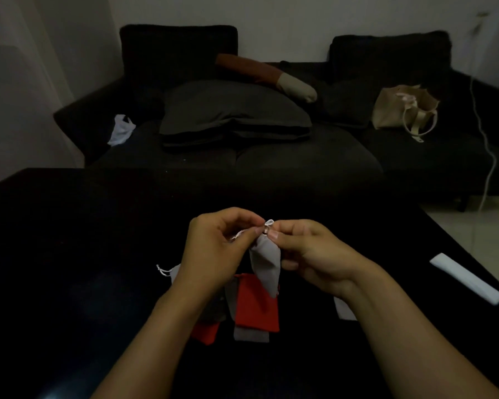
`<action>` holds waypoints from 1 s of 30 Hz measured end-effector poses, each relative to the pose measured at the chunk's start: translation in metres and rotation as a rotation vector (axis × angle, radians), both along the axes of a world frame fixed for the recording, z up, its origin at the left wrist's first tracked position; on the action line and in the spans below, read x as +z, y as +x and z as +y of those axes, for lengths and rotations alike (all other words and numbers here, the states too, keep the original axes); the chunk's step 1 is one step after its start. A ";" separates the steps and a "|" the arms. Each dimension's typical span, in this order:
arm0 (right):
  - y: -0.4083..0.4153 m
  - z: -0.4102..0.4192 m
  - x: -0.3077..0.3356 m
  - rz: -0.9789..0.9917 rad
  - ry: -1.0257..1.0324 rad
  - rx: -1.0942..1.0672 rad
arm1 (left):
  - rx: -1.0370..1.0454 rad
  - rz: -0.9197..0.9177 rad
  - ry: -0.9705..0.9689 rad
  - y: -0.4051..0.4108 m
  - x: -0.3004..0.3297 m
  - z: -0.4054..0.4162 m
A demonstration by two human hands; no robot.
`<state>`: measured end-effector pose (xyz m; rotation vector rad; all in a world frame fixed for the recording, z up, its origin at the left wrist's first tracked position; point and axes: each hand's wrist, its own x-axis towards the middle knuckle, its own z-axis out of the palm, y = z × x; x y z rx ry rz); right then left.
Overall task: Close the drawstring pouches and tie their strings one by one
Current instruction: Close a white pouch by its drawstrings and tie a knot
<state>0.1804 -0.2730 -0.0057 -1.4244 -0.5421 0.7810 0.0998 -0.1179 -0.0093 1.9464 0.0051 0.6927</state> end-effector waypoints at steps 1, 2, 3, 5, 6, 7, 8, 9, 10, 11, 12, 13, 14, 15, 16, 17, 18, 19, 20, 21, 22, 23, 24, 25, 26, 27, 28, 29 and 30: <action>-0.001 -0.001 0.001 0.029 0.012 0.009 | -0.006 -0.013 0.048 -0.001 0.001 0.000; -0.001 -0.002 0.002 0.060 0.023 0.009 | -0.008 -0.028 0.096 -0.001 0.001 -0.001; -0.002 -0.003 0.003 0.096 0.036 0.004 | -0.006 -0.046 0.138 -0.001 0.001 -0.001; -0.002 -0.003 0.003 0.190 0.078 -0.003 | -0.001 -0.087 0.194 0.000 0.001 -0.001; -0.001 -0.003 0.003 0.243 0.100 0.001 | -0.001 -0.107 0.219 0.000 0.000 -0.001; -0.001 -0.002 0.002 0.283 0.108 0.007 | -0.001 -0.125 0.248 0.001 0.000 0.000; -0.001 -0.002 0.002 0.301 0.099 0.006 | -0.005 -0.135 0.276 0.001 -0.001 0.000; -0.001 -0.001 0.002 0.301 0.076 -0.013 | -0.014 -0.137 0.300 0.002 -0.001 0.000; -0.001 0.000 0.001 0.292 0.047 -0.048 | -0.026 -0.135 0.326 0.002 -0.002 0.000; -0.001 0.002 0.000 0.286 0.020 -0.090 | -0.037 -0.134 0.357 0.002 -0.003 0.000; -0.002 0.004 -0.001 0.287 -0.002 -0.131 | -0.046 -0.133 0.391 0.002 -0.003 -0.001; -0.002 0.005 -0.002 0.302 -0.012 -0.163 | -0.049 -0.130 0.424 0.003 -0.004 -0.001; -0.003 0.006 -0.003 0.331 -0.003 -0.183 | -0.047 -0.129 0.456 0.004 -0.004 -0.001; -0.002 0.005 -0.004 0.366 0.021 -0.193 | -0.041 -0.134 0.488 0.004 -0.005 -0.001; -0.002 0.005 -0.004 0.397 0.051 -0.193 | -0.031 -0.146 0.515 0.005 -0.006 -0.001; -0.002 0.005 -0.004 0.417 0.075 -0.190 | -0.022 -0.159 0.531 0.006 -0.007 -0.001; -0.002 0.005 -0.004 0.429 0.092 -0.187 | -0.013 -0.171 0.536 0.007 -0.008 0.000; -0.003 0.006 -0.004 0.440 0.102 -0.187 | -0.006 -0.183 0.536 0.007 -0.009 0.000; -0.003 0.007 -0.003 0.451 0.108 -0.193 | 0.004 -0.196 0.529 0.007 -0.010 0.000; -0.003 0.009 -0.003 0.459 0.113 -0.205 | 0.018 -0.206 0.517 0.008 -0.011 0.000; -0.004 0.010 -0.002 0.466 0.122 -0.218 | 0.033 -0.214 0.500 0.008 -0.012 0.000; -0.004 0.011 -0.001 0.470 0.131 -0.231 | 0.049 -0.221 0.478 0.007 -0.013 0.000; -0.004 0.013 -0.001 0.472 0.139 -0.245 | 0.066 -0.225 0.450 0.008 -0.013 -0.001; -0.004 0.013 0.000 0.475 0.144 -0.259 | 0.083 -0.226 0.421 0.007 -0.014 -0.002; -0.005 0.014 0.001 0.477 0.149 -0.269 | 0.100 -0.227 0.395 0.007 -0.014 -0.004; -0.005 0.014 0.001 0.476 0.153 -0.276 | 0.113 -0.228 0.375 0.007 -0.014 -0.005; -0.006 0.014 0.002 0.477 0.157 -0.284 | 0.123 -0.227 0.357 0.007 -0.013 -0.006; -0.006 0.014 0.003 0.480 0.157 -0.295 | 0.127 -0.220 0.336 0.006 -0.013 -0.007; -0.007 0.014 0.004 0.474 0.152 -0.312 | 0.123 -0.204 0.312 0.006 -0.012 -0.008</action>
